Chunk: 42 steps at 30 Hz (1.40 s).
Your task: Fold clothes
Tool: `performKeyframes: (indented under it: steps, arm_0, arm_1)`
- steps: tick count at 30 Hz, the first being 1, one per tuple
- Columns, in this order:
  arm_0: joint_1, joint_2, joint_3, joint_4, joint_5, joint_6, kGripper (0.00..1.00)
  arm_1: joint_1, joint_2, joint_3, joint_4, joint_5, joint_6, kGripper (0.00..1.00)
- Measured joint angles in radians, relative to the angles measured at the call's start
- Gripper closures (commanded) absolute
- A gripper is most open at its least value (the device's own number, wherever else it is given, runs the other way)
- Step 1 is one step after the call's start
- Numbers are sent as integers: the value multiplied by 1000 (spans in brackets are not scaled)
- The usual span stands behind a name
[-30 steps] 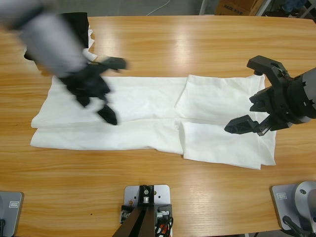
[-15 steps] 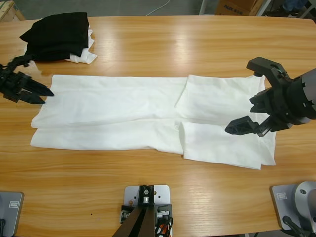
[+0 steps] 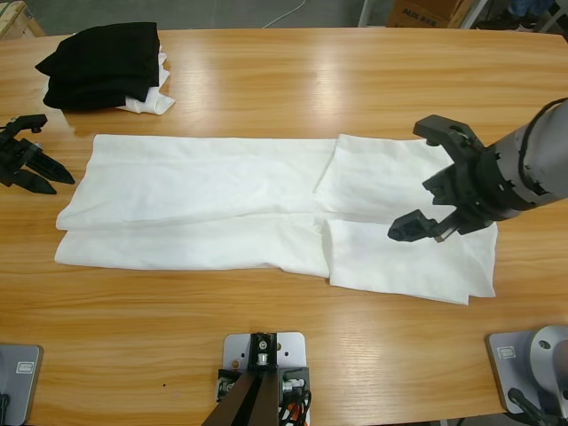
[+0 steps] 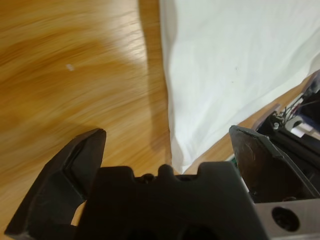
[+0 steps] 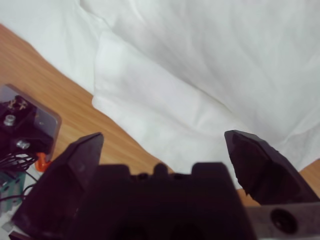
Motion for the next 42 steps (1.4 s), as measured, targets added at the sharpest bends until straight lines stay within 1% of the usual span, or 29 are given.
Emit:
performKeyframes:
  steps: [3, 9, 13, 15, 18, 19, 21, 23, 24, 30, 31, 34, 35, 36, 37, 38, 39, 42]
  arm_0:
    - [-38, 20, -27, 25, 8, 10, 73]
    - [-73, 36, -35, 52, 16, 34, 82]
    - [-190, 53, -63, 80, 51, 35, 86]
    - [-225, 56, -73, 89, 64, 35, 116]
    - [-232, 59, -79, 96, 69, 35, 185]
    - [-232, 61, -81, 98, 70, 35, 235]
    - [-232, 65, -81, 99, 76, 35, 375]
    - [-234, 67, -84, 100, 83, 34, 389]
    - [-235, 69, -86, 100, 86, 34, 425]
    - [-249, 82, -91, 101, 95, 20, 432]
    - [-265, 86, -95, 101, 95, 6, 428]
    - [-360, 94, -104, 103, 97, -34, 423]
    - [-367, 94, -104, 104, 97, -40, 427]
    - [-368, 94, -105, 104, 97, -44, 507]
    - [-368, 94, -105, 104, 97, -45, 643]
    - [-368, 94, -105, 104, 97, -47, 879]
    - [-368, 94, -105, 104, 97, -47, 1000]
    - [-368, 99, -105, 104, 97, -50, 1000]
  arm_1:
    - [0, 18, 0, -12, 0, -1, 0]
    - [-19, 46, 0, -29, 0, -28, 0]
    - [-55, 67, -9, -33, 0, -64, 0]
    - [-72, 83, -26, -33, 0, -78, 0]
    - [-80, 92, -44, -34, 0, -89, 0]
    - [-81, 92, -44, -34, 0, -90, 0]
    - [-82, 92, -44, -34, 0, -91, 0]
    - [-82, 92, -44, -35, 0, -91, 0]
    - [-82, 92, -44, -36, 1, -91, 0]
    - [-82, 92, -42, -43, 2, -91, 0]
    - [-82, 92, -41, -46, 2, -91, 0]
    - [-84, 92, -40, -49, 2, -91, 0]
    - [-85, 92, -38, -52, 2, -91, 0]
    - [-87, 92, -37, -55, 3, -91, 0]
    - [-89, 92, -35, -58, 4, -91, 0]
    - [-91, 92, -34, -59, 5, -91, 0]
    - [-91, 92, -32, -59, 5, -91, 0]
    - [-92, 92, -24, -60, 5, -91, 0]
